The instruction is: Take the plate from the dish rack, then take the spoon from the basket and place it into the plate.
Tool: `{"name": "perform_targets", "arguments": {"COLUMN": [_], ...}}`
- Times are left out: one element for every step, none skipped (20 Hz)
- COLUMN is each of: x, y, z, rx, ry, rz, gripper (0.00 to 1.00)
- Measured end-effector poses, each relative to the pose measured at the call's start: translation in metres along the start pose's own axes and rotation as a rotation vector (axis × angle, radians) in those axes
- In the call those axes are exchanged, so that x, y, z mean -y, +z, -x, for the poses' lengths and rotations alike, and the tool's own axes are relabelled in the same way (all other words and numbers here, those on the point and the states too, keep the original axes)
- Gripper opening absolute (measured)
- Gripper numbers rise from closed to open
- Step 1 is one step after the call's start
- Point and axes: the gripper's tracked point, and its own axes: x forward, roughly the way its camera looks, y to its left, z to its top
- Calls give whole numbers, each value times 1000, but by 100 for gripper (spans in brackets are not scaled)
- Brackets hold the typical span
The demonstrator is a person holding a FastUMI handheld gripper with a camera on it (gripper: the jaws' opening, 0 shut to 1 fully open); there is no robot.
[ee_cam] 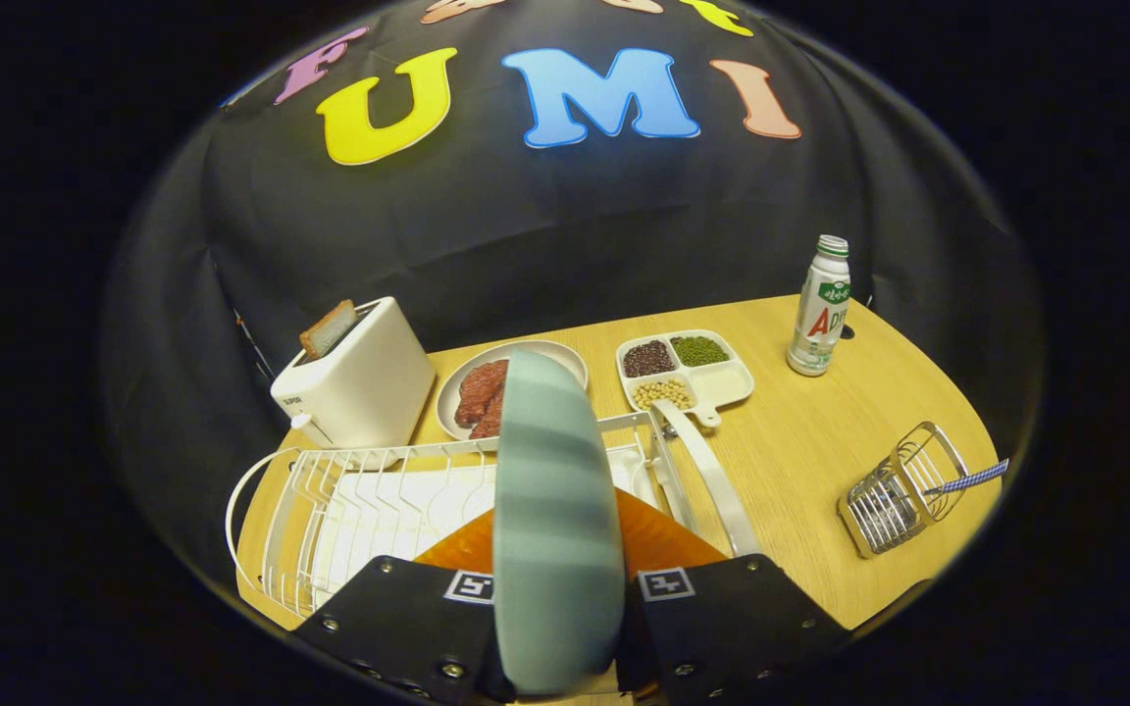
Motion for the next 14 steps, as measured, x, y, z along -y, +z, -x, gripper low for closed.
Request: {"name": "perform_targets", "arguments": {"x": [5, 9, 10, 9, 9, 9, 9, 8, 6, 6, 3, -1, -1, -1], "y": [1, 1, 3, 7, 10, 14, 19, 23, 29, 32, 36, 42, 47, 54], "z": [-3, 2, 2, 7, 8, 10, 14, 17, 20, 26, 32, 39, 47, 56], "rx": [0, 2, 8, 12, 20, 28, 31, 42, 47, 58, 72, 87, 103, 123], "ry": [-29, -50, -59, -80, -99, -122, -150, -179, -208, -238, -254, -265, -282, -301], "rz": [-3, -10, -15, -12, 2, 28, 61, 96, 126, 149, 161, 169, 180, 192], "gripper": [35, 35, 35, 35, 35, 35, 35, 35, 35, 35, 35, 35, 35, 35]}}
